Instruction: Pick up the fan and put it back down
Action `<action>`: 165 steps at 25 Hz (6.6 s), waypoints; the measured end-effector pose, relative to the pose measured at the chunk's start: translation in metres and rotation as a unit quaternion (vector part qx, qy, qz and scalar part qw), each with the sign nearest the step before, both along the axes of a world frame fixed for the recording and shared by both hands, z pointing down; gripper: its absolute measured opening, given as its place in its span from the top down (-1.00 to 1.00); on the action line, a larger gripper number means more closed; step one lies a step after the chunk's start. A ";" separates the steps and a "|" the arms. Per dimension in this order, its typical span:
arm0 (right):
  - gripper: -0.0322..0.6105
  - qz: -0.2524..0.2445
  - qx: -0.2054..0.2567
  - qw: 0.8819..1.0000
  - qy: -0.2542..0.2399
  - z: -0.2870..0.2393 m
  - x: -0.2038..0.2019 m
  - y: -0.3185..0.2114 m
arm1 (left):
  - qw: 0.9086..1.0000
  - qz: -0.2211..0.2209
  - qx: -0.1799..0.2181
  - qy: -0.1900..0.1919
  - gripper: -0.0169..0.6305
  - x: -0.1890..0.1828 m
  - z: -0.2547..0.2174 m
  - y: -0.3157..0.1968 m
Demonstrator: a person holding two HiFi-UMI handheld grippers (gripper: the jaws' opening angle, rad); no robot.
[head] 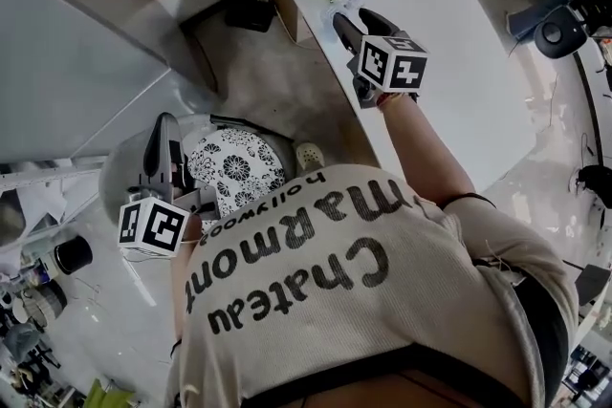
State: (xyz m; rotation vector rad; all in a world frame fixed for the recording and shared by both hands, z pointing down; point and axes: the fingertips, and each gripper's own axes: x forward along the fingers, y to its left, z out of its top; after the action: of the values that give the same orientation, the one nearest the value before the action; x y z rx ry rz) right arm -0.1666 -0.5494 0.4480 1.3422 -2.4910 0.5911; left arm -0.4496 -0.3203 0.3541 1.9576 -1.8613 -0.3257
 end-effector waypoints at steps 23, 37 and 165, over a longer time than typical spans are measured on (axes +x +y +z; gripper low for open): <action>0.23 -0.044 -0.032 0.998 0.040 0.040 -0.008 -0.017 | 1.000 -0.004 -0.023 0.002 0.95 0.009 0.014 -0.023; 0.31 -0.041 -0.039 0.997 0.046 0.041 -0.004 -0.014 | 1.000 -0.006 -0.017 0.004 0.95 0.011 0.012 -0.018; 0.37 -0.069 -0.038 0.996 0.051 0.022 0.348 0.310 | 1.000 0.017 0.005 -0.004 0.95 0.361 0.007 0.241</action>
State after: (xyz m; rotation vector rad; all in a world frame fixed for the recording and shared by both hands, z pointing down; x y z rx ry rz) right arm 0.1815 -0.2395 0.4703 1.1332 -2.4289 0.5645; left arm -0.0888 -0.0795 0.3613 1.9983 -1.8330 -0.3185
